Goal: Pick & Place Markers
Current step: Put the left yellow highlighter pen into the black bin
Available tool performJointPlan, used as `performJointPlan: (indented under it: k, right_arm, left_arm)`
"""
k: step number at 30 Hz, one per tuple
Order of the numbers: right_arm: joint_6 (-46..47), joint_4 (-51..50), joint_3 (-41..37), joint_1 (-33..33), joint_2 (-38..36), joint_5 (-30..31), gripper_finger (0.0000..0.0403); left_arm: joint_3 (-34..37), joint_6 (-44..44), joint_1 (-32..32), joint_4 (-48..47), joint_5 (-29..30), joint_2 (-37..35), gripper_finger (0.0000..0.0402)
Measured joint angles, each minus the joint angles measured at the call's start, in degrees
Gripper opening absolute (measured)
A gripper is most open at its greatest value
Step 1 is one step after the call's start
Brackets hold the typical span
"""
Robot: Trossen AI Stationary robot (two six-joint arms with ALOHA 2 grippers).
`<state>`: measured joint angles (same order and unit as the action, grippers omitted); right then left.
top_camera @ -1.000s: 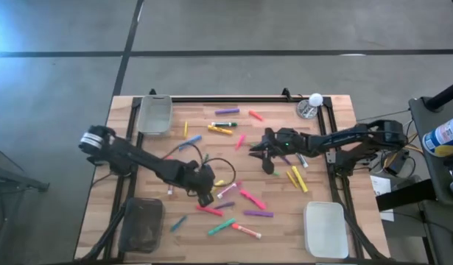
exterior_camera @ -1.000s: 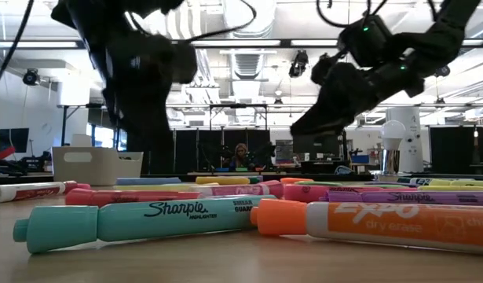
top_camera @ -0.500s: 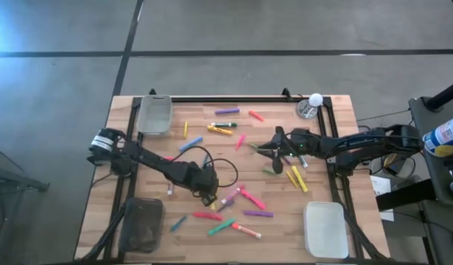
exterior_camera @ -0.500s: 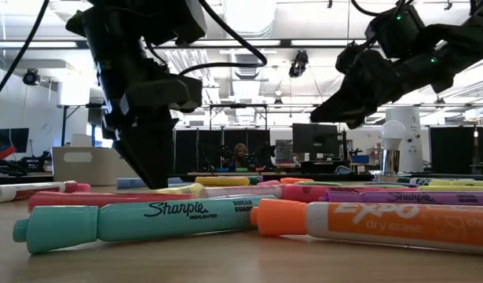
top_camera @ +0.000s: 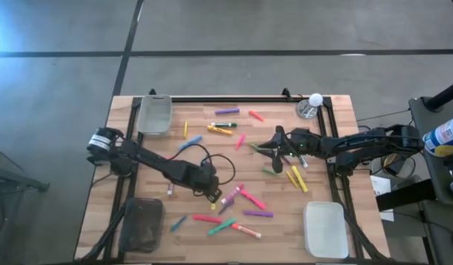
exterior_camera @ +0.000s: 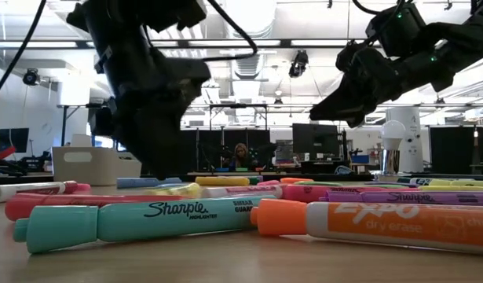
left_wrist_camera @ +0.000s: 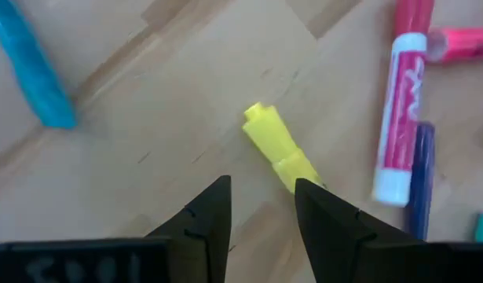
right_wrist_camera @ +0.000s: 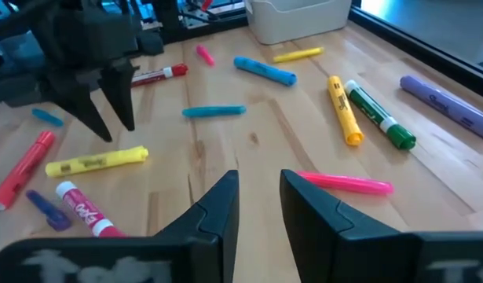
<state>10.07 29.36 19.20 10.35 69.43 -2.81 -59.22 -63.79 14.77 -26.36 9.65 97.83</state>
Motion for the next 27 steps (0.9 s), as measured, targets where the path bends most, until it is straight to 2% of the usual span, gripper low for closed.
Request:
performJointPlan:
  k: [6, 15, 27]
  right_arm:
    - [-0.15, -0.04, 0.0, 0.0, 0.0, 0.0, 0.0091]
    - [-0.15, -0.06, 0.0, 0.0, 0.0, -0.04, 0.0091]
    - [-0.15, -0.2, -0.02, 0.0, 0.0, -0.13, 0.0091]
  left_arm:
    - [-0.32, -2.89, -0.74, 5.73, 0.5, 0.71, 0.0135]
    - [-0.76, -5.49, -1.64, 6.24, 3.81, 0.76, 0.0136]
    - [-2.72, -9.25, -1.53, 2.28, 3.36, 4.26, 0.0136]
